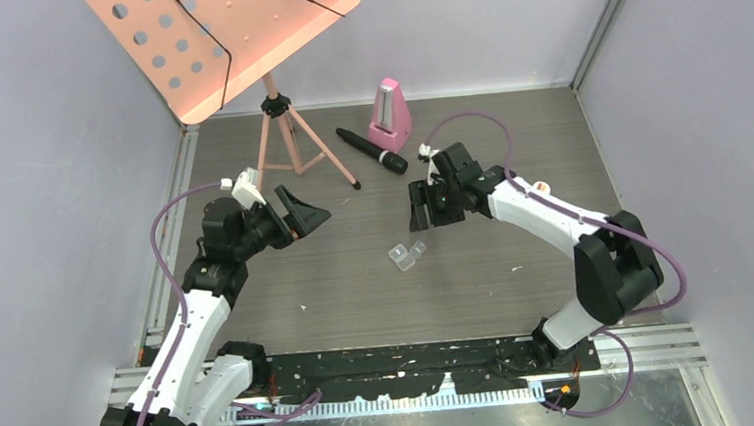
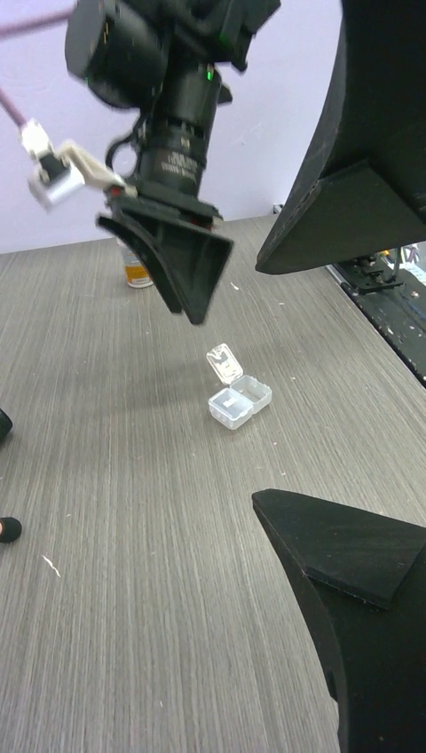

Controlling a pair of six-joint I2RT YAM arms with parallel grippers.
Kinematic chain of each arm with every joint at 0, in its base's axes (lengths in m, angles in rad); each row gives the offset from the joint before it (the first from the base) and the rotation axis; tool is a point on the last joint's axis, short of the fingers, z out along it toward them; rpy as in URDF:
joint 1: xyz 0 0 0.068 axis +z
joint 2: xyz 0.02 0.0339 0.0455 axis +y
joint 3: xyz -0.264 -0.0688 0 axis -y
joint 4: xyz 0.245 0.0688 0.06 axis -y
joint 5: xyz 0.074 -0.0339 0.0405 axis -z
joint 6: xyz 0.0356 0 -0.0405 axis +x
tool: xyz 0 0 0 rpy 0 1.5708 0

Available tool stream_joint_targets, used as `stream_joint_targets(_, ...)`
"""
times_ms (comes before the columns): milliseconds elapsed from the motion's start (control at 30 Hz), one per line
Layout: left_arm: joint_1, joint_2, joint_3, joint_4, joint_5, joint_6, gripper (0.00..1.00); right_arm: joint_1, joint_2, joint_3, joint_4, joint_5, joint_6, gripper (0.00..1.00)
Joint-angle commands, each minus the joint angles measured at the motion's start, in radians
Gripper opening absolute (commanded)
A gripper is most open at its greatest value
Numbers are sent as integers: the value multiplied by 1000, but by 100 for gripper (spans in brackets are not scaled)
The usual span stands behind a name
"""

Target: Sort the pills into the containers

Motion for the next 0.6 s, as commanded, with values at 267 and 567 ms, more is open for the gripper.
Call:
stream_joint_targets(267,-12,2,21,-3,-2,84,93,-139,-375,-5,-170,834,176,79)
stream_joint_targets(567,-30,0,23,-20,-18,90,93,-302,-366,-75,-193,902,225,96)
